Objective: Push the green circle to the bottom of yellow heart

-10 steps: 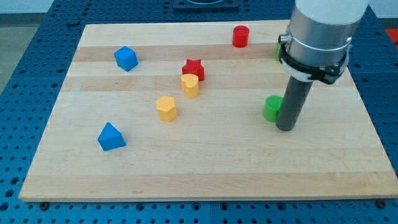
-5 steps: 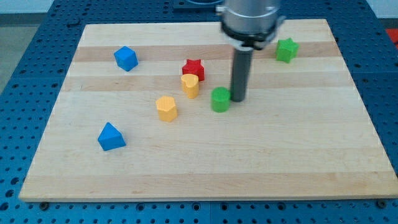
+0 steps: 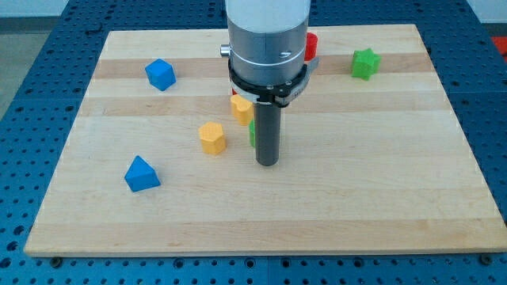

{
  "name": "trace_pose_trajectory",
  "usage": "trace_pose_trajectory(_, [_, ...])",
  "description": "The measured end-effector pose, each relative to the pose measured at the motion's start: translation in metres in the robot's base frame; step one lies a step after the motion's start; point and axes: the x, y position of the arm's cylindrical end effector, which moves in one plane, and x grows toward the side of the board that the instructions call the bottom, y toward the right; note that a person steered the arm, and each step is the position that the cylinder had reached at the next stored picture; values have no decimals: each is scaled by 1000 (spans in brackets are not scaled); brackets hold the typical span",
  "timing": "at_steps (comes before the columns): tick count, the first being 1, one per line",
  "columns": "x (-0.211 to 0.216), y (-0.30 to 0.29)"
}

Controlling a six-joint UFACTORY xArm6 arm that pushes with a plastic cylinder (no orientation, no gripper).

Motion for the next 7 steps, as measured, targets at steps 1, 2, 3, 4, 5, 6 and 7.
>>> trace_pose_trajectory(1, [0,8])
trace_pose_trajectory(2, [-9,14])
trace_pose_trajectory(3, [-25,10])
trace_pose_trajectory(4, [-28,9])
trace_pose_trajectory(5, [-31,-2])
trace_pose_trajectory(6, [-31,-4])
trace_pose_trajectory(7, [1,2])
